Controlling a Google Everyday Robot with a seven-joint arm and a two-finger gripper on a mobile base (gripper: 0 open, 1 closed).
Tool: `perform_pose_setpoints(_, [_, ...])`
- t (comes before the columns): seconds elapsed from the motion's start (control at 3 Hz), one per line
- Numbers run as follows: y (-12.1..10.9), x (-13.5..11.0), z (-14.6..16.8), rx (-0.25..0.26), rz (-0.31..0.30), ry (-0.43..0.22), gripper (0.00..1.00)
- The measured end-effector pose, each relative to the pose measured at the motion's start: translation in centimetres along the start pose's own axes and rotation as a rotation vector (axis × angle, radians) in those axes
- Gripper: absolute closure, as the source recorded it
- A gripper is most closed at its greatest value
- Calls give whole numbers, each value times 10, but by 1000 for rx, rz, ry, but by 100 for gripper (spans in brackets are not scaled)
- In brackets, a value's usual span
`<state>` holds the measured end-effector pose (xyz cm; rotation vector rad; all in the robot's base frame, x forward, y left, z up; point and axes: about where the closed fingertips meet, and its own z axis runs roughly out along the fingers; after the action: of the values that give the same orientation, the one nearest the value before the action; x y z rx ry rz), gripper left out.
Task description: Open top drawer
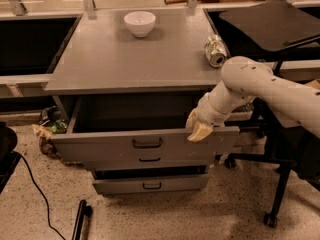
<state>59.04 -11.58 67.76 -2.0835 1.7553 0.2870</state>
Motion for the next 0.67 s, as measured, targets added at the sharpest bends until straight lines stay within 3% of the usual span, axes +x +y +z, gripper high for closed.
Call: perform_pose_setpoints(0.67, [0,0,0,0,0,0,13])
